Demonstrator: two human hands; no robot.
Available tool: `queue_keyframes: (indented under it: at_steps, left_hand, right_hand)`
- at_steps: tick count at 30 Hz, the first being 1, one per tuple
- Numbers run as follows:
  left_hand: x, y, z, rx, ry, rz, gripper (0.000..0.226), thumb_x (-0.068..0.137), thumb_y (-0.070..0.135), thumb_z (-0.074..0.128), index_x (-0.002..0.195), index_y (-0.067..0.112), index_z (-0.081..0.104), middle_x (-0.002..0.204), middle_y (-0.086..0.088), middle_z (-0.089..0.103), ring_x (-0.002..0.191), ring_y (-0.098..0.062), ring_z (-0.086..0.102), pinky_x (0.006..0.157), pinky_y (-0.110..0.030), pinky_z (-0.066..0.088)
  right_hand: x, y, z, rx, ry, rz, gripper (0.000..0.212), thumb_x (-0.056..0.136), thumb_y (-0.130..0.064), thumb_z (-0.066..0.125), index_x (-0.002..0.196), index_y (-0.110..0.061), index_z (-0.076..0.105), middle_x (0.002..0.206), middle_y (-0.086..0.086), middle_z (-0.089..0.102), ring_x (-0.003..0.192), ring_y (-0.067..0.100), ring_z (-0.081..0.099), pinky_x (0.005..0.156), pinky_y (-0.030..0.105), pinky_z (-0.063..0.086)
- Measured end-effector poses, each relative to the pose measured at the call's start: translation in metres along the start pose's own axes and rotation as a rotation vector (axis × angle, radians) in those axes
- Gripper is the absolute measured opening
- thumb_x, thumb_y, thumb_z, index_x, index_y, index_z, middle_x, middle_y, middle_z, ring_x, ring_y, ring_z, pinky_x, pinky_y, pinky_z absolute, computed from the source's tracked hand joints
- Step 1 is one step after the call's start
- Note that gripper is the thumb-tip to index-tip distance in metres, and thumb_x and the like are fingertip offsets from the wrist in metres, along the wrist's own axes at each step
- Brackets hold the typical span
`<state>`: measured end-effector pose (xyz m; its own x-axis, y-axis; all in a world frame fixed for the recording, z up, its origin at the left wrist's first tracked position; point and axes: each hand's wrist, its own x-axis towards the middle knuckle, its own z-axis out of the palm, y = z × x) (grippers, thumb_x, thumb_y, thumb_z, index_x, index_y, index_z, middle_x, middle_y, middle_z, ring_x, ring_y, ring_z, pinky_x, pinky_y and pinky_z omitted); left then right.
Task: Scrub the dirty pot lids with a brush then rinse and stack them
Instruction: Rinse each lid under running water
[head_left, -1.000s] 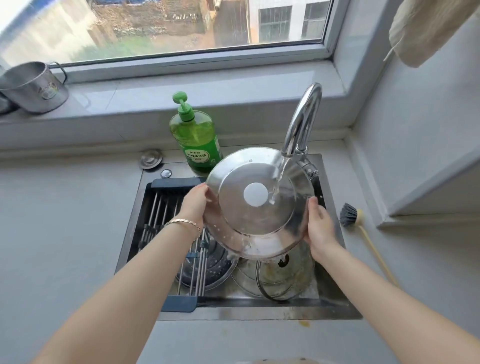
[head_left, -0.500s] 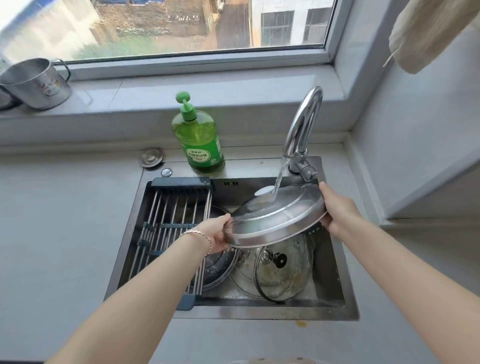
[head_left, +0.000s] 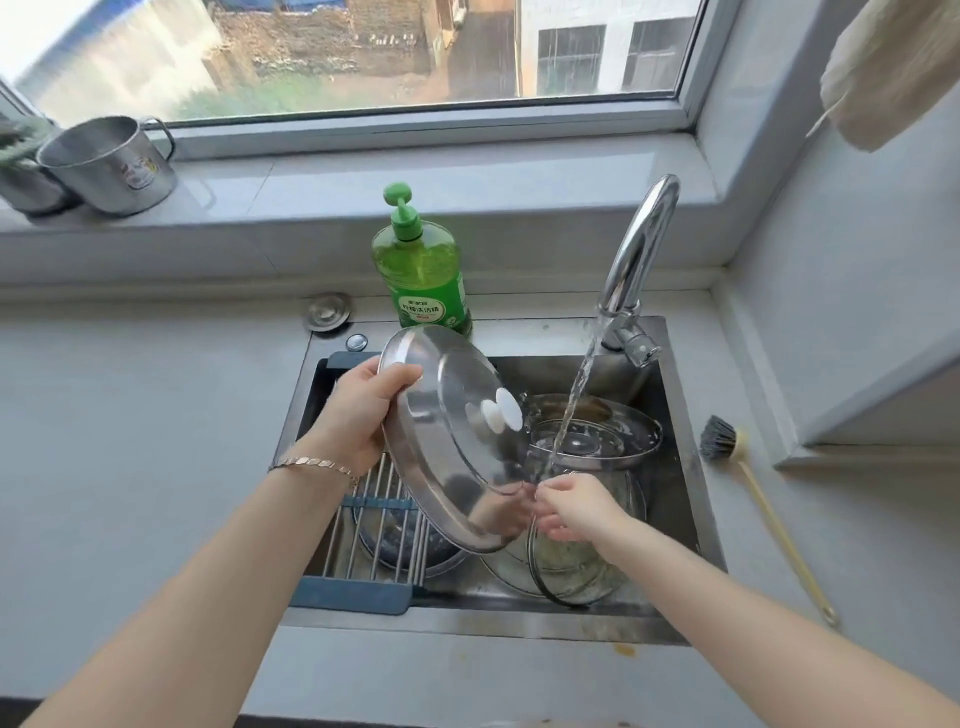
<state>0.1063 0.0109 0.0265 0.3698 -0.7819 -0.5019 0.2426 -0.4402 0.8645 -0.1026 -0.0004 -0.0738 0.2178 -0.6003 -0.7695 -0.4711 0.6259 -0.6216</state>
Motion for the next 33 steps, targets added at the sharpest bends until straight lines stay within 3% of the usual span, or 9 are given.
queue_keyframes:
  at_steps: [3, 7, 11, 13, 16, 18, 20, 27, 33]
  left_hand:
    - [-0.012, 0.000, -0.006, 0.124, -0.055, 0.102, 0.012, 0.088, -0.001, 0.055, 0.084, 0.009, 0.060, 0.067, -0.006, 0.062, 0.049, -0.013, 0.059, 0.048, -0.024, 0.053]
    - [-0.016, 0.003, -0.025, 0.169, -0.072, 0.130, 0.015, 0.087, -0.001, 0.056, 0.079, 0.011, 0.062, 0.061, -0.002, 0.063, 0.049, -0.012, 0.058, 0.050, -0.025, 0.051]
    - [-0.004, 0.008, -0.053, 0.111, -0.035, 0.019, 0.019, 0.088, 0.002, 0.056, 0.071, 0.010, 0.053, 0.049, 0.001, 0.052, 0.038, -0.009, 0.049, 0.041, -0.018, 0.043]
    - [0.010, 0.003, -0.072, 0.169, 0.029, -0.034, 0.016, 0.087, 0.008, 0.058, 0.073, 0.011, 0.051, 0.056, -0.002, 0.047, 0.045, -0.014, 0.045, 0.046, -0.022, 0.038]
    - [0.034, -0.016, -0.107, 0.348, 0.128, -0.083, 0.009, 0.087, 0.016, 0.057, 0.085, 0.007, 0.056, 0.075, -0.011, 0.052, 0.059, -0.020, 0.049, 0.055, -0.025, 0.040]
    - [0.045, -0.031, -0.128, 0.475, 0.195, -0.133, 0.041, 0.085, 0.021, 0.057, 0.121, 0.004, 0.050, 0.103, -0.015, 0.057, 0.089, -0.025, 0.059, 0.080, -0.035, 0.051]
    - [0.050, -0.040, -0.142, 0.529, 0.248, -0.173, 0.055, 0.087, 0.020, 0.054, 0.137, 0.007, 0.036, 0.110, -0.014, 0.056, 0.103, -0.028, 0.058, 0.095, -0.045, 0.048]
    - [0.069, -0.067, -0.167, 0.695, 0.224, -0.184, 0.041, 0.091, 0.017, 0.050, 0.130, 0.010, 0.042, 0.099, -0.007, 0.055, 0.090, -0.025, 0.054, 0.092, -0.042, 0.048]
    - [0.081, -0.071, -0.150, 0.753, 0.165, -0.140, 0.043, 0.090, 0.014, 0.050, 0.132, 0.008, 0.043, 0.110, -0.006, 0.052, 0.098, -0.032, 0.058, 0.083, -0.034, 0.045]
  right_hand:
    - [-0.003, -0.017, 0.017, -0.261, 0.093, -0.277, 0.055, 0.090, -0.036, 0.055, 0.138, -0.018, 0.037, 0.116, 0.004, 0.052, 0.104, 0.019, 0.055, 0.086, 0.028, 0.042]
    - [-0.011, -0.052, 0.040, -0.183, 0.017, -0.507, 0.087, 0.067, -0.069, 0.055, 0.142, -0.043, 0.019, 0.120, 0.004, 0.046, 0.105, 0.022, 0.056, 0.092, 0.044, 0.050]
    - [-0.002, -0.069, 0.063, -0.311, 0.073, -0.542, 0.049, 0.079, -0.047, 0.062, 0.120, -0.022, 0.054, 0.094, 0.005, 0.058, 0.087, 0.023, 0.063, 0.077, 0.044, 0.056]
    - [0.003, -0.078, 0.074, -0.347, 0.089, -0.537, 0.034, 0.081, -0.035, 0.064, 0.108, -0.015, 0.060, 0.082, -0.002, 0.057, 0.087, 0.023, 0.063, 0.080, 0.041, 0.055]
    - [0.014, -0.100, 0.098, -0.470, 0.175, -0.547, 0.038, 0.080, -0.031, 0.065, 0.111, -0.011, 0.061, 0.100, 0.004, 0.062, 0.098, 0.021, 0.056, 0.082, 0.029, 0.045]
    - [0.028, -0.112, 0.117, -0.553, 0.228, -0.557, 0.040, 0.078, -0.029, 0.067, 0.112, -0.009, 0.062, 0.112, 0.008, 0.062, 0.105, 0.024, 0.056, 0.081, 0.027, 0.041]
    - [0.047, -0.115, 0.138, -0.629, 0.227, -0.549, 0.038, 0.077, -0.025, 0.067, 0.110, -0.008, 0.062, 0.114, 0.010, 0.060, 0.105, 0.027, 0.056, 0.077, 0.026, 0.041]
    - [0.103, -0.093, 0.196, -0.771, 0.133, -0.366, 0.041, 0.088, -0.019, 0.060, 0.123, -0.001, 0.049, 0.128, 0.024, 0.043, 0.116, 0.039, 0.046, 0.093, 0.039, 0.041]
    - [0.115, -0.074, 0.198, -0.647, -0.032, -0.399, 0.062, 0.086, -0.016, 0.061, 0.142, -0.016, 0.034, 0.140, 0.012, 0.035, 0.119, 0.033, 0.048, 0.101, 0.039, 0.040]
